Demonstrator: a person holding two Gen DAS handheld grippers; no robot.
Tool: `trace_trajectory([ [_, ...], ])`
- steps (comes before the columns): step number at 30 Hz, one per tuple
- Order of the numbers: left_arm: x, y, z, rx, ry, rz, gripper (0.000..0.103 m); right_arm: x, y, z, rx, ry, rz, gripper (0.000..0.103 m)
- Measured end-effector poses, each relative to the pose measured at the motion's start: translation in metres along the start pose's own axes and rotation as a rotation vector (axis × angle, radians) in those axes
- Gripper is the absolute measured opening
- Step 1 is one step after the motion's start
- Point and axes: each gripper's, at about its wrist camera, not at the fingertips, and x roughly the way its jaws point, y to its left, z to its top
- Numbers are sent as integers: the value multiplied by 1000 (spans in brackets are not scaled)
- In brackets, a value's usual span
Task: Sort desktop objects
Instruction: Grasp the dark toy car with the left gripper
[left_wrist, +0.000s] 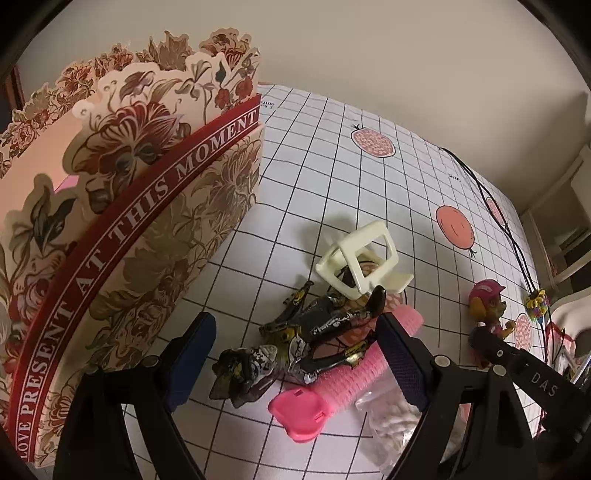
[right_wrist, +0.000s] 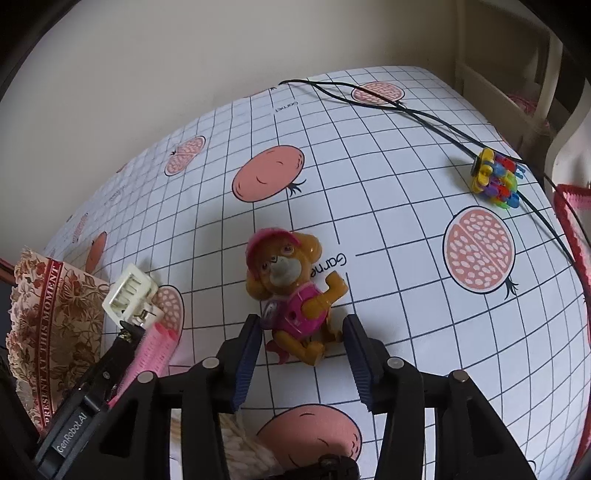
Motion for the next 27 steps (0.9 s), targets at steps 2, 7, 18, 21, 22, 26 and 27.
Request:
trace_trajectory([
  [2,-1,0,0,5,0,-3,85,0,-1,0,5,-3,1,50],
  [7,-2,-4,1,49,-9,7,78,0,-1,-1,11,-10,0,48],
  [18,-2,-4,2,49,8,-31,55,-1,-3,2,33,-13,14,47],
  [21,-2,-1,3,28,13,-51,51,-3,0,2,34,-21,23,47],
  [22,-4,0,4,26,8,-59,44,-5,1,2,34,-24,28,47],
  [26,-8,2,5,14,10,-66,42,-8,5,3,32,-34,43,47],
  [27,-8,3,5,8,10,-71,42,-8,6,3,31,-33,46,47],
])
